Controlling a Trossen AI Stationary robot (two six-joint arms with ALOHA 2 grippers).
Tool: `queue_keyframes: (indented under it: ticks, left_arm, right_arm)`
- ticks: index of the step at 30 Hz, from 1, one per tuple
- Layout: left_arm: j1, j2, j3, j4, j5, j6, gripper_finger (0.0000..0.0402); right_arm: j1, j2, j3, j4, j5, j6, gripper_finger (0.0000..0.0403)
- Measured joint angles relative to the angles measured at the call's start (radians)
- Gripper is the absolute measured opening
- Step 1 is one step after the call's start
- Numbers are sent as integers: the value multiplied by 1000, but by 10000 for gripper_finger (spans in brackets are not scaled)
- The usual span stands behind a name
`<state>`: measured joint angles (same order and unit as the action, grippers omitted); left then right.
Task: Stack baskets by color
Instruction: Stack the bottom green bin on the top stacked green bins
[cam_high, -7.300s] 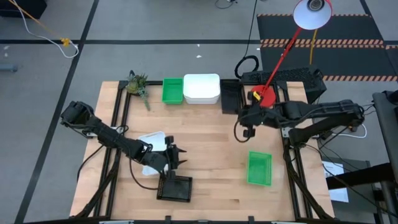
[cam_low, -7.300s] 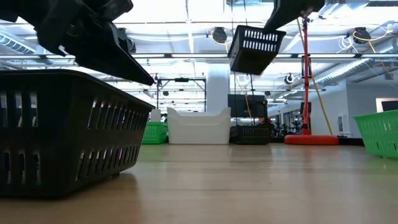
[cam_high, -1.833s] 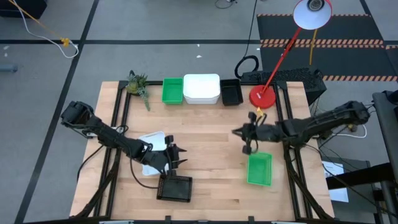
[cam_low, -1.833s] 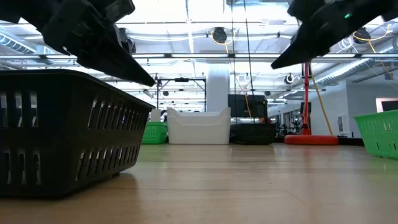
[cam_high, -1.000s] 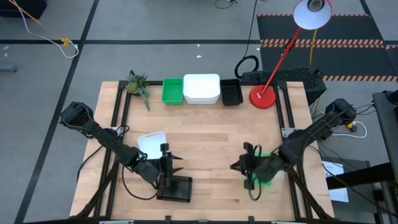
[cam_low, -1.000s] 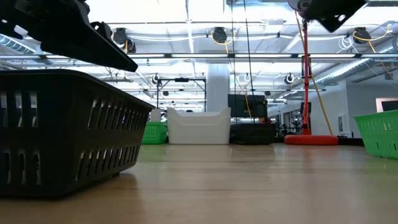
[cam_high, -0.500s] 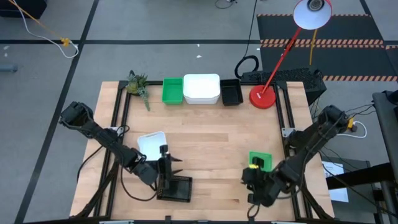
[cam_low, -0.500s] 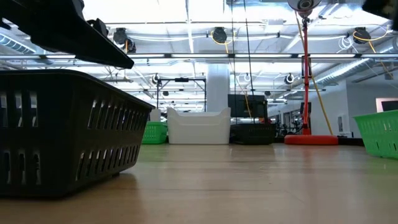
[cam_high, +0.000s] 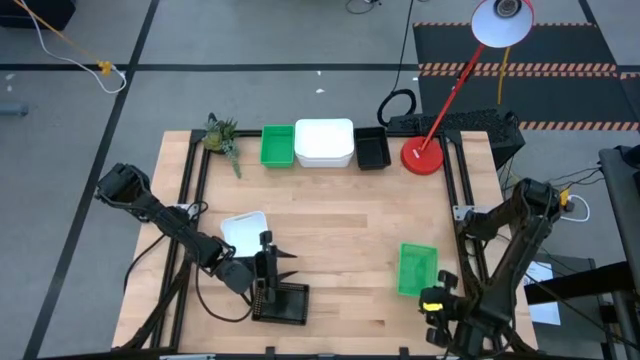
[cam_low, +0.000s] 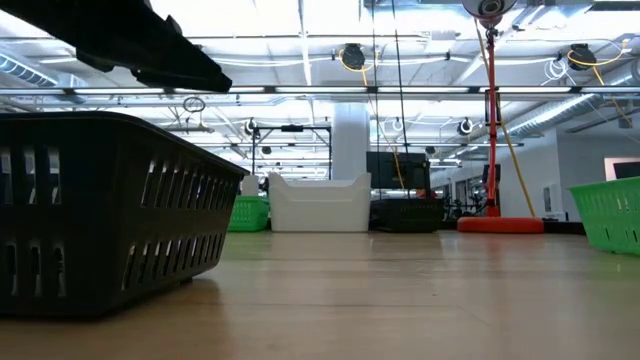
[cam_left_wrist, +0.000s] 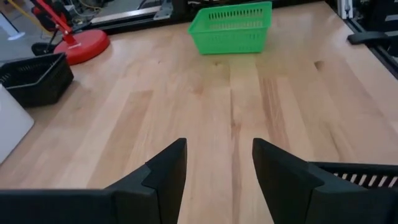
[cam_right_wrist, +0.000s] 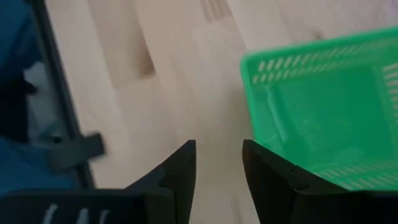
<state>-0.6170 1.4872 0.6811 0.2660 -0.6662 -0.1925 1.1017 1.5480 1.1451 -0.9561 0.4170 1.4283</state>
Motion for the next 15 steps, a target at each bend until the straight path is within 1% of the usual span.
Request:
queue_keyframes:
  ticks: [6, 11, 15]
  left_arm:
    - [0, 0, 0, 27, 2, 6, 186]
    - [0, 0, 0, 30, 4, 15, 186]
    - [0, 0, 0, 30, 4, 14, 186]
  right_arm:
    - [37, 4, -61, 0, -3, 0, 128]
    - [40, 4, -106, -17, -6, -6, 128]
    - [39, 4, -149, -12, -70, -3, 122]
